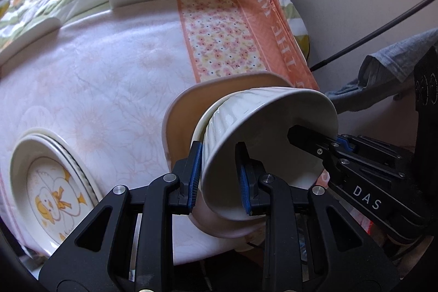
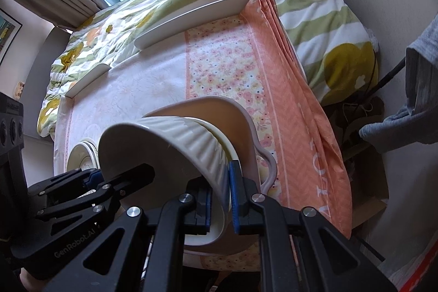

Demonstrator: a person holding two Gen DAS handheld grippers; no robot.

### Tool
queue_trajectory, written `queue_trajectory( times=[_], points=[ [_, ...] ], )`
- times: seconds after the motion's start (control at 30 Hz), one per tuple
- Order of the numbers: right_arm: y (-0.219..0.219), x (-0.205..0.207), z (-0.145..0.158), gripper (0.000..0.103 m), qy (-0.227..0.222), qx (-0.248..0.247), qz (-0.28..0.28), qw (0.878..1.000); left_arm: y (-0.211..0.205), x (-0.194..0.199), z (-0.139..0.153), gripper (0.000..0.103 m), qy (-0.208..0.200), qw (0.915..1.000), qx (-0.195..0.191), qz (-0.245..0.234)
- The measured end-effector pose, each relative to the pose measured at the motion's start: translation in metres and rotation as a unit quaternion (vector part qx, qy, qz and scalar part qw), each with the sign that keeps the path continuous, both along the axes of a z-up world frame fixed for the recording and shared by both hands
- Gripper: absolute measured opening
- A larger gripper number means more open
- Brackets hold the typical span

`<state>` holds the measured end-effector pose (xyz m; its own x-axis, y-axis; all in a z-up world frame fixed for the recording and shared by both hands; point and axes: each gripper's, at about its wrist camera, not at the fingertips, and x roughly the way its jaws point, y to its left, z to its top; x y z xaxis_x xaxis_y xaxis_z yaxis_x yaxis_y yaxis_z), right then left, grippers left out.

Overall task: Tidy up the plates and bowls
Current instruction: 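Lift the white bowl and lower it into the cream bowl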

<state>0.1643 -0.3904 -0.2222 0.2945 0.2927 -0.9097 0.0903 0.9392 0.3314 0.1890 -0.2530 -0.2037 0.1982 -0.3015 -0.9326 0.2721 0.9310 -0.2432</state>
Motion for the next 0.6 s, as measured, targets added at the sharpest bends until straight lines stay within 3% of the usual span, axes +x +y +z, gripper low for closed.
queue_trajectory(
  times=[0.2,0.6],
  points=[
    [0.0024,-0.0019,0.0025,0.011,0.0,-0.013,0.006,1.0,-0.0029,0.0008,0.005,0.022,-0.023,0.9993,0.028,-0.012],
    [0.0,-0.0049,0.005,0.011,-0.004,-0.021,-0.003,1.0,-0.0038,-0.002,0.0088,0.022,-0.031,0.999,0.027,-0.019]
  ],
)
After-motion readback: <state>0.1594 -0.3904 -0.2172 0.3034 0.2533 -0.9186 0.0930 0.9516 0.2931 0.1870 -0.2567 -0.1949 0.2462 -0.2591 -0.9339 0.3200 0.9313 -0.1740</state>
